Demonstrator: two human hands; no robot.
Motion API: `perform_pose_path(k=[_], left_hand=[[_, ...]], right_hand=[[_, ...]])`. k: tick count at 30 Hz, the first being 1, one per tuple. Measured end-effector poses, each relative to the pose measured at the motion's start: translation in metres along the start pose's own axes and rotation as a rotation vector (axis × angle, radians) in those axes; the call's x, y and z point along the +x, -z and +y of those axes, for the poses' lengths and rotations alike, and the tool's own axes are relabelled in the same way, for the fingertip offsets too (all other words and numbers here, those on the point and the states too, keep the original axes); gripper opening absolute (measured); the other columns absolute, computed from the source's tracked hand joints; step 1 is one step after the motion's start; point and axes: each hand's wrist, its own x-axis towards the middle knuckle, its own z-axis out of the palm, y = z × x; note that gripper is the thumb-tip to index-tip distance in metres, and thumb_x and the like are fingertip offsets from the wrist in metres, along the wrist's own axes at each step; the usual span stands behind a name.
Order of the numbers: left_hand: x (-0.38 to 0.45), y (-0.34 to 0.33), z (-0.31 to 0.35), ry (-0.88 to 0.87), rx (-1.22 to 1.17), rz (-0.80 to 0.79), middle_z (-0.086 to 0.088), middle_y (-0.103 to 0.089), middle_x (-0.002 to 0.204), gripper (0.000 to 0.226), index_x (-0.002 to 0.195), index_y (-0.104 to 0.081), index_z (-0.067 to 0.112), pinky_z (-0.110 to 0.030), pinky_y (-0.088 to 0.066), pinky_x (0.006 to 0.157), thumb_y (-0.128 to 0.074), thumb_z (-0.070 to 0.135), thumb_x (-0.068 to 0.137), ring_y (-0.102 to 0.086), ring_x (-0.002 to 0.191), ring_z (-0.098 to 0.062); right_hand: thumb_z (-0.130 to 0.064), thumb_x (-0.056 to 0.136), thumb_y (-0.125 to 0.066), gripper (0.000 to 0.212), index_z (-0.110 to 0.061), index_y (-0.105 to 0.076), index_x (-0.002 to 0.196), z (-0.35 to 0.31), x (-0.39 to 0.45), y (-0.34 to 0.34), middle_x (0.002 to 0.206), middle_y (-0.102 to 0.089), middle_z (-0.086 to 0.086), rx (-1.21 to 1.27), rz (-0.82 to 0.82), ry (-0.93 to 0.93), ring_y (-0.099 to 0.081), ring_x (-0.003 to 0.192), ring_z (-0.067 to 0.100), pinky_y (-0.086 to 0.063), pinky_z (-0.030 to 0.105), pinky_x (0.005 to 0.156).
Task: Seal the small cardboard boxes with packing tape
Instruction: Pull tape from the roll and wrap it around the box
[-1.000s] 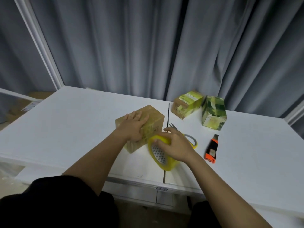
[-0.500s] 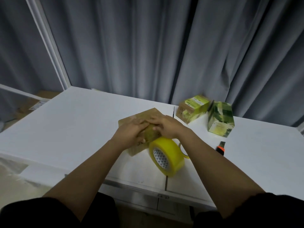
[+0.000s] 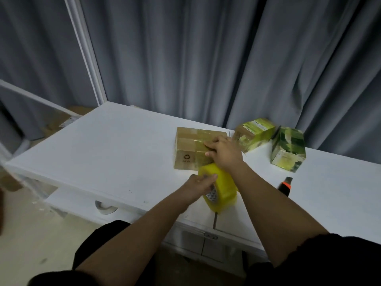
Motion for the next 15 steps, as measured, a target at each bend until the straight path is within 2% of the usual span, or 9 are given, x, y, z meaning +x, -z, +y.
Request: perform_pose_path(k=[2, 3, 7, 9, 11, 13, 15], left_hand=[[-0.001, -0.011, 0.007, 0.019, -0.097, 0.028, -0.013, -0.058, 0.092, 0.032, 0.095, -0.056, 0.007, -0.032, -0.047, 0.082, -0.047, 0.038, 0.097, -0.060, 0.089, -0.026], [-0.001, -0.013, 0.011, 0.009, -0.067, 0.046, -0.015, -0.053, 0.087, 0.028, 0.092, -0.053, 0.008, -0.036, -0.047, 0.083, -0.043, 0.034, 0.098, -0.056, 0.085, -0.026], [-0.006, 0.004, 0.016, -0.033, -0.010, 0.149, -0.012, -0.056, 0.089, 0.035, 0.080, -0.053, 0.017, -0.033, -0.046, 0.079, -0.031, 0.032, 0.102, -0.055, 0.082, -0.023], [-0.009, 0.024, 0.016, -0.054, 0.050, 0.238, -0.009, -0.057, 0.096, 0.039, 0.087, -0.057, 0.017, -0.027, -0.045, 0.071, -0.026, 0.035, 0.103, -0.056, 0.079, -0.018], [-0.011, 0.046, 0.014, -0.089, 0.153, 0.344, -0.010, -0.060, 0.104, 0.043, 0.105, -0.061, 0.012, -0.027, -0.047, 0.074, -0.028, 0.039, 0.102, -0.059, 0.087, -0.019], [-0.014, 0.066, 0.015, -0.130, 0.238, 0.417, -0.009, -0.060, 0.109, 0.045, 0.114, -0.061, 0.011, -0.031, -0.047, 0.084, -0.032, 0.044, 0.101, -0.059, 0.095, -0.023], [-0.017, 0.081, 0.015, -0.167, 0.298, 0.433, -0.007, -0.060, 0.111, 0.046, 0.113, -0.062, 0.014, -0.032, -0.045, 0.087, -0.034, 0.048, 0.099, -0.058, 0.096, -0.022]], right_hand=[[-0.041, 0.096, -0.050, 0.041, -0.035, -0.050, 0.136, 0.001, -0.003, 0.004, 0.133, -0.045, 0.004, -0.042, -0.006, -0.049, -0.033, 0.128, 0.025, -0.037, 0.042, 0.101], [-0.041, 0.096, -0.049, 0.041, -0.035, -0.050, 0.136, 0.002, -0.003, 0.006, 0.133, -0.045, 0.005, -0.050, -0.013, -0.069, -0.033, 0.128, 0.026, -0.036, 0.042, 0.102], [-0.038, 0.102, -0.035, 0.042, -0.033, -0.040, 0.143, 0.003, -0.007, 0.012, 0.141, -0.036, 0.007, -0.025, -0.090, -0.099, -0.024, 0.135, 0.029, -0.031, 0.046, 0.109], [-0.037, 0.103, -0.030, 0.043, -0.035, -0.034, 0.145, 0.007, -0.009, 0.014, 0.144, -0.031, 0.006, -0.001, -0.143, -0.110, -0.018, 0.137, 0.028, -0.028, 0.046, 0.110], [-0.041, 0.102, -0.028, 0.043, -0.037, -0.035, 0.145, 0.007, -0.011, 0.014, 0.142, -0.031, 0.005, -0.003, -0.136, -0.120, -0.018, 0.136, 0.028, -0.025, 0.045, 0.111], [-0.046, 0.101, -0.026, 0.044, -0.035, -0.042, 0.140, 0.000, -0.013, 0.007, 0.137, -0.037, 0.006, -0.129, -0.053, -0.077, -0.025, 0.131, 0.029, -0.020, 0.045, 0.112], [-0.047, 0.101, -0.028, 0.045, -0.027, -0.051, 0.133, -0.007, -0.012, -0.002, 0.131, -0.044, 0.009, -0.238, 0.064, 0.001, -0.033, 0.125, 0.031, -0.020, 0.043, 0.110]])
